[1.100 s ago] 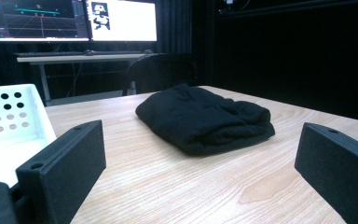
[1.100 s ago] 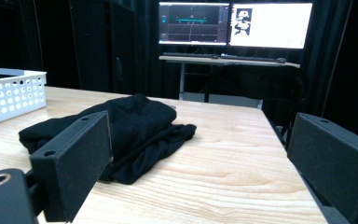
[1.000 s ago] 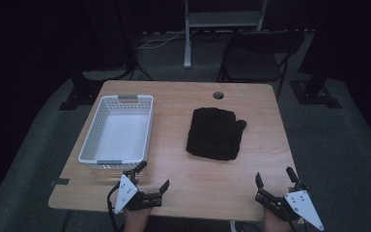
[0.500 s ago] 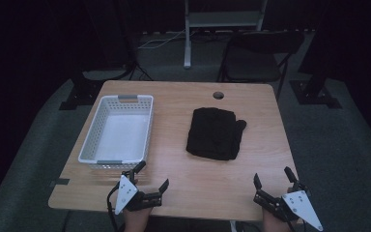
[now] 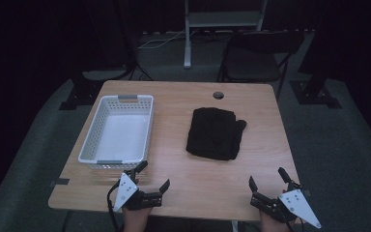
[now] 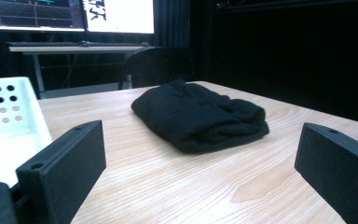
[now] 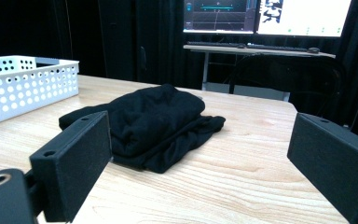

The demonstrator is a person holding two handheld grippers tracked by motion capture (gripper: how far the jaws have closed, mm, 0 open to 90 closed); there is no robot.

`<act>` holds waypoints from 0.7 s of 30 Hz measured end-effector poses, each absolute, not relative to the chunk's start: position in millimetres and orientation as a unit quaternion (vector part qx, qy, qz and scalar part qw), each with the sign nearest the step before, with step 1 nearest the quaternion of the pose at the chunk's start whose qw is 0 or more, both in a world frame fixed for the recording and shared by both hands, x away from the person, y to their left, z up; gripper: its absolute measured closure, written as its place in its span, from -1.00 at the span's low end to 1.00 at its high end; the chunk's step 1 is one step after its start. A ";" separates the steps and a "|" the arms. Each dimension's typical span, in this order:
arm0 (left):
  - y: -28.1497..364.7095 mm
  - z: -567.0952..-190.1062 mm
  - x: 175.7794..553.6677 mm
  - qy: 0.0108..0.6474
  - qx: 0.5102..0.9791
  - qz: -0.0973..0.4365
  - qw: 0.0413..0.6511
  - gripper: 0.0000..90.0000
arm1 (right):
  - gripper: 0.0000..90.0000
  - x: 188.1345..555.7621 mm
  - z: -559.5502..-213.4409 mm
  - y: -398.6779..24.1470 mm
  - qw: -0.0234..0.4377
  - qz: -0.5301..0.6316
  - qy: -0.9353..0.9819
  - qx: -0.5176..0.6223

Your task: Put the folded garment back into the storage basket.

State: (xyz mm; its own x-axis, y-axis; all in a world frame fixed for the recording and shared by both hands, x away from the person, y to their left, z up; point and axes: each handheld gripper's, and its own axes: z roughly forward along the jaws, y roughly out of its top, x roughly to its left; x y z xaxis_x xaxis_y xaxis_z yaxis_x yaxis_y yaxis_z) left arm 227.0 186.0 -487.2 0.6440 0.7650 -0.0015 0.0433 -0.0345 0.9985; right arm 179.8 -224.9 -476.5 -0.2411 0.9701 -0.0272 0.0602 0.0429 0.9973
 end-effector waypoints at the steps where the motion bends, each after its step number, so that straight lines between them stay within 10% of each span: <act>1: 185.2 -485.2 226.8 0.305 0.659 0.292 0.622 -0.95 | -0.87 179.3 -475.9 -223.9 0.429 0.531 0.583 0.441; 21: 166.0 -450.8 243.2 0.307 0.677 0.261 0.616 -0.95 | -0.87 187.9 -451.7 -224.4 0.411 0.529 0.597 0.442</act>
